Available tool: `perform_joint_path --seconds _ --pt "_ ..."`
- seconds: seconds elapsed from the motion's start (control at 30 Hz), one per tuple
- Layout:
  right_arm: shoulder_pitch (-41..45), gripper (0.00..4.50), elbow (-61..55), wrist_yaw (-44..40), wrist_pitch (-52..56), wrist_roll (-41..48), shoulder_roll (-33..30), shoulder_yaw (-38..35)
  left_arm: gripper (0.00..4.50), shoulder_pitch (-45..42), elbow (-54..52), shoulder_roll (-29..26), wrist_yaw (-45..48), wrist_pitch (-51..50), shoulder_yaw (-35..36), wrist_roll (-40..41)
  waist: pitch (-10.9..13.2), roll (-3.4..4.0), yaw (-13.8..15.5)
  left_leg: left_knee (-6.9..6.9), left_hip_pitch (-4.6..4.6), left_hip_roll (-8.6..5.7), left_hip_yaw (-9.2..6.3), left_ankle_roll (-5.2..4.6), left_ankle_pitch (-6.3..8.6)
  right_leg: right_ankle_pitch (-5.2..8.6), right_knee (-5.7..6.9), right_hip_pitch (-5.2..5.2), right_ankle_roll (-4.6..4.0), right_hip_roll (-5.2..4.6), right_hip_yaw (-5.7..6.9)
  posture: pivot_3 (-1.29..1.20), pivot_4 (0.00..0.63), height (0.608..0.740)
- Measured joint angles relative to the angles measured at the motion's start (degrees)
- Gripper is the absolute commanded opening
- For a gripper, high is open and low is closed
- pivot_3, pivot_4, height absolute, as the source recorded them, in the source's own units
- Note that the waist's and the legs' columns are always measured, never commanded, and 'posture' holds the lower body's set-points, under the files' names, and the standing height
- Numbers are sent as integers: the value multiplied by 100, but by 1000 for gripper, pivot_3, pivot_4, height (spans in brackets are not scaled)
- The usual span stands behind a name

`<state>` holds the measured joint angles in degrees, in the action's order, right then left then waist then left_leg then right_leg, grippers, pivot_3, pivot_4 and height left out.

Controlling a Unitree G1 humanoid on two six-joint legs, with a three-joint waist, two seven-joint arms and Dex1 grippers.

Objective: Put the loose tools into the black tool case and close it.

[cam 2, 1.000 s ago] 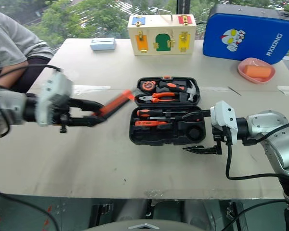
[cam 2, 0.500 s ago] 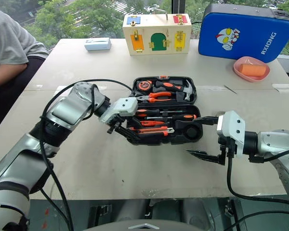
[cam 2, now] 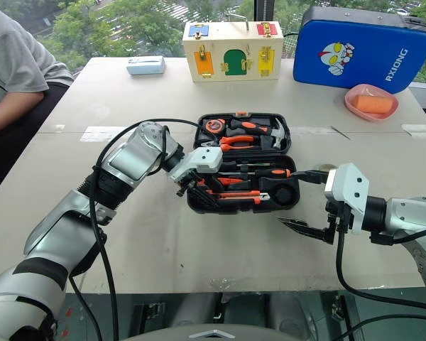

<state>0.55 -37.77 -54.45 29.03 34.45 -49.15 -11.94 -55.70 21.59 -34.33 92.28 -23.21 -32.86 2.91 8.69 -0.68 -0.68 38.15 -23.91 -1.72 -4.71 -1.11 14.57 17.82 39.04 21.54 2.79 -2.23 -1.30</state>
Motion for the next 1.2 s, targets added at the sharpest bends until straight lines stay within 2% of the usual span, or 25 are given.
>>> perform_joint_path --seconds 0.07,0.13,0.3,0.33,0.37,0.4,0.43,0.53,0.67,1.0,1.2 --pt "43 4500 2 0 0 -2 0 20 3561 6 -14 -34 0 -37 -23 8 0 0 -4 0 0 0 0 0 0 0 0 0 0 0 0 0 150 735" --pt "98 4500 5 -3 0 -3 0 55 4485 12 -190 -147 5 -78 -46 169 0 0 -3 0 0 0 -1 1 0 0 0 0 0 -1 -1 0 150 735" --pt "280 4500 70 -18 -1 -4 1 221 4485 17 -688 -411 -6 -566 147 549 2 -3 -13 6 0 1 -3 2 -1 0 4 0 0 0 0 0 150 735" --pt "303 4500 92 -24 -9 -5 1 241 3948 17 -866 -489 -4 -653 298 643 2 -3 -9 5 0 1 -6 6 -4 0 3 0 0 0 2 0 150 735" --pt "328 4500 133 -29 -20 -9 1 257 3685 15 -975 -540 -5 -695 436 688 2 -3 -6 4 0 1 -7 17 -10 1 3 0 0 0 3 0 150 735" --pt "334 4500 174 -30 -25 -13 1 257 3127 16 -1002 -551 -5 -729 505 726 2 -2 -1 4 0 1 -6 18 -11 1 3 -1 0 0 3 0 150 735" --pt "345 4500 208 -36 -30 -18 1 270 2809 34 -1019 -554 -6 -752 551 739 2 -2 -1 4 0 1 -5 18 -11 0 3 -1 0 0 3 0 150 735" --pt "388 4500 265 -58 -40 -31 1 330 1224 126 -1019 -524 -50 -742 567 731 2 -2 -5 6 0 0 -3 18 -10 0 4 -1 1 0 1 0 150 735" --pt "490 4500 290 -127 -58 -49 1 436 11 204 -934 -384 -174 -641 533 591 2 -3 2 7 -1 0 -4 16 -9 0 3 -1 1 0 2 0 150 735" --pt "451 4500 294 -126 -59 -84 1 433 11 391 -891 -217 -257 -252 249 144 0 -2 6 6 -1 0 -6 16 -9 0 3 -1 0 -1 3 0 150 735" --pt "405 4500 279 -64 -44 -91 1 431 11 525 -940 -135 -602 545 40 -444 -10 6 19 14 23 0 -16 -2 2 0 -2 -36 1 -2 3 0 150 735"
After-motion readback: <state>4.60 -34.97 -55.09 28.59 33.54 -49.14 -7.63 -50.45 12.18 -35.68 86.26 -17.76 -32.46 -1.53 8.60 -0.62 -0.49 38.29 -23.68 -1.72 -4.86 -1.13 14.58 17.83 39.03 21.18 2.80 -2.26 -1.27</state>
